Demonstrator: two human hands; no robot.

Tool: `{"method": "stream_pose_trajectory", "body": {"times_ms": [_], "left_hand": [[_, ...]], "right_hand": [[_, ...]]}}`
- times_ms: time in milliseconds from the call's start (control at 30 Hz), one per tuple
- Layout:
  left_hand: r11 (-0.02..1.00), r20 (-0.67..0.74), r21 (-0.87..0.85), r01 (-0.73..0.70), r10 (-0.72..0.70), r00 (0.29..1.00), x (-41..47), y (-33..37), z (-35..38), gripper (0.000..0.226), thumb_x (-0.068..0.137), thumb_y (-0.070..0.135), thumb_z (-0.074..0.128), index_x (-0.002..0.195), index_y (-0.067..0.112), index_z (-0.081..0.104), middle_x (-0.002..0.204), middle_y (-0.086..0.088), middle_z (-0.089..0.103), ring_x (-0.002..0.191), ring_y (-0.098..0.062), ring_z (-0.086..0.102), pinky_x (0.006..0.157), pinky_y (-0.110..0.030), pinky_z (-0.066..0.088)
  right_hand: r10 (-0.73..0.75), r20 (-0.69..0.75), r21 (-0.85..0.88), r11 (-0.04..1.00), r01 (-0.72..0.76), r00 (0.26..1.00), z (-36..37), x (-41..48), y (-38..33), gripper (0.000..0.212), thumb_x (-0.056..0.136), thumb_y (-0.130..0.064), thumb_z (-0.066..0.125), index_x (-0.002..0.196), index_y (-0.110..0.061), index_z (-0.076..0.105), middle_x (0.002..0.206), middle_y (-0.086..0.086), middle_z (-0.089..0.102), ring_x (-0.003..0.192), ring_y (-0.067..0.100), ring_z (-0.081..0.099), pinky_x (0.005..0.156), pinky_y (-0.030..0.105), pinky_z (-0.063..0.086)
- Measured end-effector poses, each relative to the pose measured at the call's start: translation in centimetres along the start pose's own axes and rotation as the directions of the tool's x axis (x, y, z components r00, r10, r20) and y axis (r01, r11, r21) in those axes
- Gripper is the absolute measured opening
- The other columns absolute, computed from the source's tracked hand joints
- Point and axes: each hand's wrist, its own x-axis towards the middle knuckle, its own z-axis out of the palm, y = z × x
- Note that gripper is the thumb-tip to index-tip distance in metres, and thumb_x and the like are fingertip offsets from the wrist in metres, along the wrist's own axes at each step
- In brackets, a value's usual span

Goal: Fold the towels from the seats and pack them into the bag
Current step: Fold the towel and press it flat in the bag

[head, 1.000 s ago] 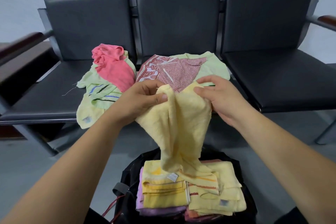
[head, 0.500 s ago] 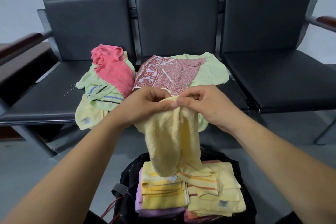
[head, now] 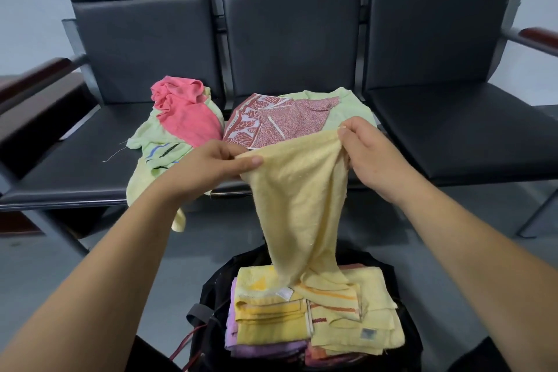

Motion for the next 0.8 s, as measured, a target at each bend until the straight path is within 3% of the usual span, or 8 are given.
{"method": "stream_pose_trajectory", "body": {"times_ms": [100, 200, 300, 467, 567, 667, 733, 800], "left_hand": [[0.994, -0.132, -0.079, -0.076, 0.065, 0.989, 0.4, 0.9, -0.2, 0.036, 0.082, 0.032, 0.071, 0.078, -0.003, 0.065, 0.063, 0.001, 0.059, 0.056, -0.005, 0.054, 0.058, -0.017, 0.044], [0.992, -0.23, -0.001, -0.129, 0.126, 0.965, 1.8, 3.4, -1.6, 0.022, 0.079, 0.029, 0.08, 0.08, 0.008, 0.072, 0.069, -0.004, 0.065, 0.063, -0.011, 0.063, 0.065, -0.032, 0.055], [0.978, -0.34, 0.104, -0.182, 0.207, 0.917, 3.4, 7.9, -4.1, 0.013, 0.084, 0.022, 0.08, 0.084, 0.01, 0.074, 0.072, -0.005, 0.068, 0.063, -0.01, 0.064, 0.063, -0.025, 0.056], [0.949, -0.267, 0.103, -0.299, 0.316, 0.91, 3.0, 18.0, -8.6, 0.021, 0.095, 0.018, 0.068, 0.106, 0.001, 0.072, 0.094, -0.013, 0.074, 0.083, -0.015, 0.072, 0.083, -0.03, 0.06], [0.915, -0.161, -0.025, -0.404, 0.395, 0.905, 1.4, 22.8, -10.7, 0.012, 0.09, 0.02, 0.069, 0.092, 0.011, 0.077, 0.09, -0.006, 0.075, 0.085, -0.016, 0.072, 0.088, -0.033, 0.059], [0.843, -0.082, -0.295, -0.45, 0.447, 0.891, -0.4, 25.3, -11.7, 0.013, 0.089, 0.02, 0.068, 0.082, 0.015, 0.077, 0.076, 0.001, 0.068, 0.071, -0.01, 0.062, 0.075, -0.026, 0.059], [0.86, -0.012, -0.297, -0.416, 0.432, 0.902, -1.3, 25.6, -11.8, 0.015, 0.087, 0.023, 0.066, 0.077, 0.016, 0.075, 0.072, 0.002, 0.069, 0.067, -0.008, 0.064, 0.07, -0.023, 0.059], [0.943, -0.014, -0.026, -0.333, 0.332, 0.943, -1.8, 25.2, -11.6, 0.012, 0.081, 0.024, 0.072, 0.079, 0.013, 0.073, 0.077, -0.002, 0.073, 0.071, -0.01, 0.071, 0.074, -0.022, 0.06]], "right_hand": [[0.003, -0.07, 0.081, 0.997, 0.003, 0.998, -0.3, 0.4, -0.7, 0.023, 0.101, -0.038, 0.044, 0.088, -0.02, 0.052, 0.075, -0.003, 0.05, 0.07, 0.016, 0.044, 0.069, 0.04, 0.04], [0.009, -0.172, 0.08, 0.997, 0.005, 0.985, -1.5, 1.9, -2.9, 0.019, 0.105, -0.022, 0.045, 0.095, -0.013, 0.059, 0.084, 0.001, 0.057, 0.076, 0.016, 0.05, 0.071, 0.04, 0.044], [0.012, -0.237, 0.116, 0.993, 0.016, 0.971, -3.2, 4.0, -7.4, 0.02, 0.103, -0.017, 0.05, 0.09, -0.014, 0.065, 0.086, 0.005, 0.064, 0.076, 0.017, 0.056, 0.069, 0.041, 0.052], [-0.015, -0.245, 0.243, 0.967, 0.076, 0.969, -8.3, 6.8, -17.3, 0.016, 0.091, -0.018, 0.054, 0.08, -0.011, 0.064, 0.085, 0.009, 0.063, 0.079, 0.022, 0.059, 0.074, 0.038, 0.051], [-0.099, -0.155, 0.529, 0.832, 0.167, 0.983, -11.1, 5.9, -22.7, 0.018, 0.1, -0.009, 0.048, 0.102, -0.003, 0.066, 0.091, 0.011, 0.067, 0.087, 0.024, 0.067, 0.082, 0.041, 0.058], [-0.219, 0.087, 0.786, 0.615, 0.068, 0.972, -13.1, 3.7, -25.4, 0.029, 0.106, -0.014, 0.042, 0.114, -0.001, 0.066, 0.103, 0.01, 0.071, 0.102, 0.027, 0.069, 0.093, 0.042, 0.057], [-0.2, 0.197, 0.729, 0.685, -0.007, 0.96, -13.2, 2.9, -25.4, 0.029, 0.105, -0.012, 0.044, 0.116, 0.0, 0.067, 0.103, 0.01, 0.07, 0.101, 0.025, 0.068, 0.096, 0.042, 0.057], [-0.109, 0.126, 0.494, 0.869, 0.033, 0.986, -12.6, 2.9, -24.9, 0.025, 0.102, -0.003, 0.044, 0.108, 0.006, 0.066, 0.093, 0.011, 0.067, 0.089, 0.023, 0.067, 0.085, 0.04, 0.061]]}}
